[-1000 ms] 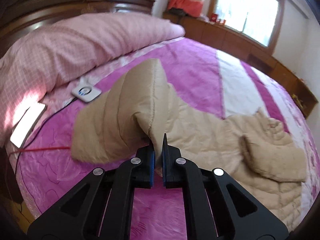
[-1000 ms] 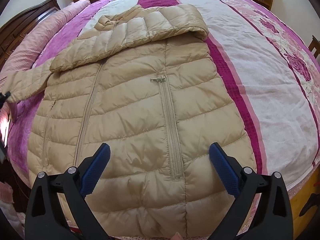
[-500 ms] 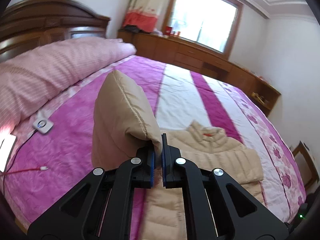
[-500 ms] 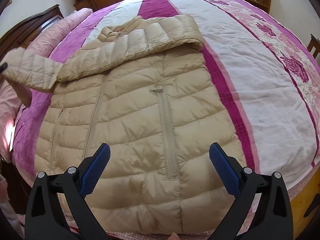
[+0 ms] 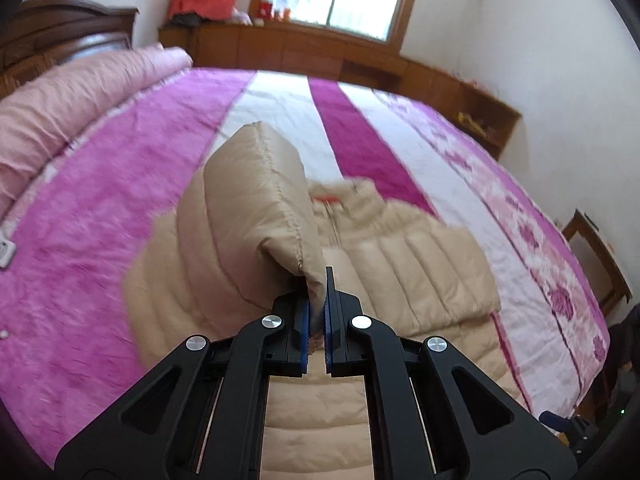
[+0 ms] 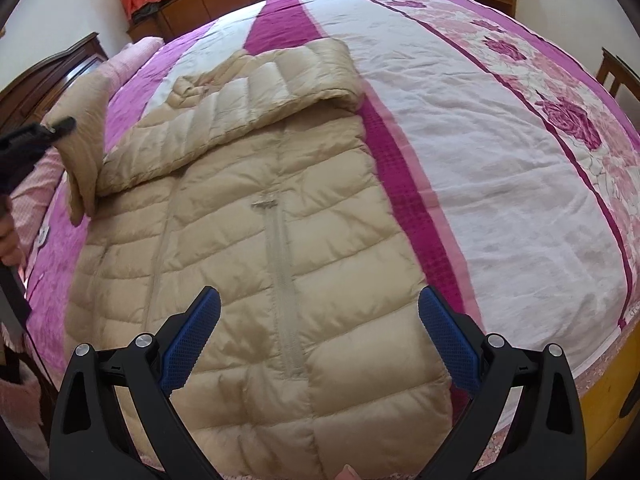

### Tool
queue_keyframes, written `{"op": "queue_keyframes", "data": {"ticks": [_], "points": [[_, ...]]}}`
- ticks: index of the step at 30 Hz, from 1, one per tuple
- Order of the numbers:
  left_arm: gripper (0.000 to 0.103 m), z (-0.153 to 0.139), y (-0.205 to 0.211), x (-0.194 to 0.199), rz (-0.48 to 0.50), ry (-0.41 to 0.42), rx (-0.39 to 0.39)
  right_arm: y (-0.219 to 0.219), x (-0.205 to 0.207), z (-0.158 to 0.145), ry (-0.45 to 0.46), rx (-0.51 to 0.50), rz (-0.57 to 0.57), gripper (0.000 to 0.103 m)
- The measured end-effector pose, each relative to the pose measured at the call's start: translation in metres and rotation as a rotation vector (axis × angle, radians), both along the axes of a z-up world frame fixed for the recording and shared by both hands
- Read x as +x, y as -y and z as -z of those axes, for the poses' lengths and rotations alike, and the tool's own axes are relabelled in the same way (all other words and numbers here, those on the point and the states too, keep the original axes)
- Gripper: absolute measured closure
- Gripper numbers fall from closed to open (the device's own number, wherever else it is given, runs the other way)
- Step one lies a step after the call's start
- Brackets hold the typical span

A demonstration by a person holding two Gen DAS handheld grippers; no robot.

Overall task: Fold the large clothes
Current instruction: 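Fold the held sleeve across the jacket body and open the left gripper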

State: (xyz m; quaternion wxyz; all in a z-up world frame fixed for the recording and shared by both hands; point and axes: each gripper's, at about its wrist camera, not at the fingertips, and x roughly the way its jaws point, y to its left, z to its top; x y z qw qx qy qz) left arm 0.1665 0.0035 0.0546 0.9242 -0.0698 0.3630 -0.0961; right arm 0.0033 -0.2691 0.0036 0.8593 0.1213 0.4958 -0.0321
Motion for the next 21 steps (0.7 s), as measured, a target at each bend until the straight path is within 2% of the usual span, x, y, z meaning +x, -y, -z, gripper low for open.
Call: {"op": "queue_keyframes", "data": {"ticks": [9,15,18,21], "points": [[0.098,0.074,0.038,0.028,0.052,-0.170,0.077,0.026,-0.001,0.007,0.006,0.000,0.063,0.007],[0.097,0.103,0.051,0.038,0.076,-0.227,0.139,0.030,-0.001,0.016,-0.003,0.024,0.077,0.007],[0.094,0.105,0.051,0.038,0.073,-0.227,0.129,0.029,-0.001,0.019,-0.012,0.023,0.067,0.007],[0.078,0.100,0.053,0.035,0.094,-0.234,0.116,0.030,-0.001,0.018,-0.007,0.027,0.069,0.007]]}}
